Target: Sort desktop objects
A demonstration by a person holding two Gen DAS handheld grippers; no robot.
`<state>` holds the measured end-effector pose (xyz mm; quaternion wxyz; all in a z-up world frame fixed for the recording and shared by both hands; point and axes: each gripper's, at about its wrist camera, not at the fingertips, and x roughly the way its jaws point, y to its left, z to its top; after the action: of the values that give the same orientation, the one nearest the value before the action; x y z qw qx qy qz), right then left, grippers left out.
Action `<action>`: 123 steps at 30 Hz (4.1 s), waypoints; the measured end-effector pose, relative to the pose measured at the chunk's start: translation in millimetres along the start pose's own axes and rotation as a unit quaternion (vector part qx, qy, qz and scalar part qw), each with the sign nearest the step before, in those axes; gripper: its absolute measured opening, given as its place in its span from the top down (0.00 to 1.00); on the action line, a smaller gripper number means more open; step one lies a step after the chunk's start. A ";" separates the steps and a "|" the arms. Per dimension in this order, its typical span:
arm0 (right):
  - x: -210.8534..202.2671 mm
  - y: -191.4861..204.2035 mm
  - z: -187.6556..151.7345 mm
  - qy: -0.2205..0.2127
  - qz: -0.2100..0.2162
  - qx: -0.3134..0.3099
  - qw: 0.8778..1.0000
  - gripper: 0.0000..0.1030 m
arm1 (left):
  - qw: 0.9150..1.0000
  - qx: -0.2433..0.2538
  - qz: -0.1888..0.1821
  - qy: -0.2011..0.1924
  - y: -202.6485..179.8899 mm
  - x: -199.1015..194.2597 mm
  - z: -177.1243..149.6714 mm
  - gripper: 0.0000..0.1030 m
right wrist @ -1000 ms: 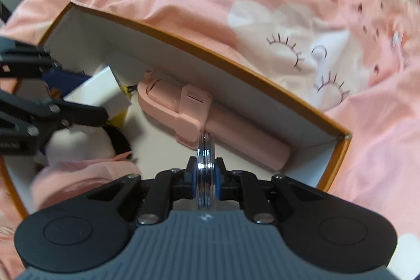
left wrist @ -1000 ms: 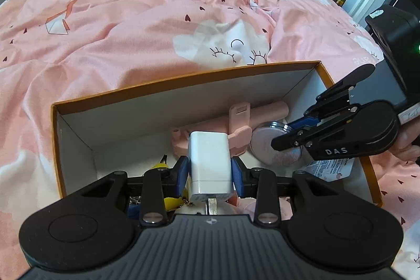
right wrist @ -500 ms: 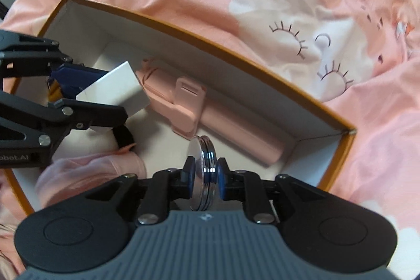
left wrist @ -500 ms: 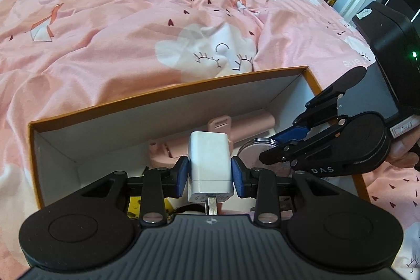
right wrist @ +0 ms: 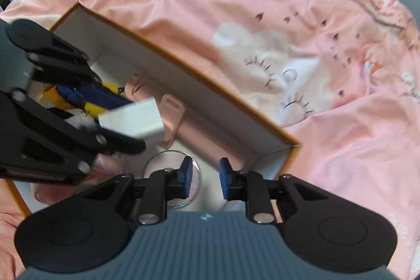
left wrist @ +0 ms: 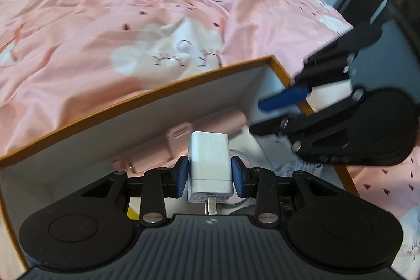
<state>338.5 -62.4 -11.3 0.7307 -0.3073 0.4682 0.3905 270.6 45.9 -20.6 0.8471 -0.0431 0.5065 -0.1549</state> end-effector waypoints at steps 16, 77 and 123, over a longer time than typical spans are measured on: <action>-43.1 1.9 -16.3 -0.075 -0.012 0.009 0.997 0.76 | 0.989 0.025 0.051 0.137 1.9 43.7 3.5 0.61; -92.3 82.0 -123.3 -0.209 -0.035 0.216 0.953 0.50 | 0.967 -0.052 0.193 -0.158 -62.5 -132.3 -101.1 0.25; -53.7 128.3 -157.8 -0.253 -0.050 0.233 0.938 0.37 | 0.947 -0.136 0.249 -0.153 -51.2 -68.9 -152.7 0.13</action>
<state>144.5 -141.2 -31.2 0.8949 -0.0424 0.3295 0.2981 96.0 31.2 -24.4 0.9123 -0.0532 0.3813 0.1397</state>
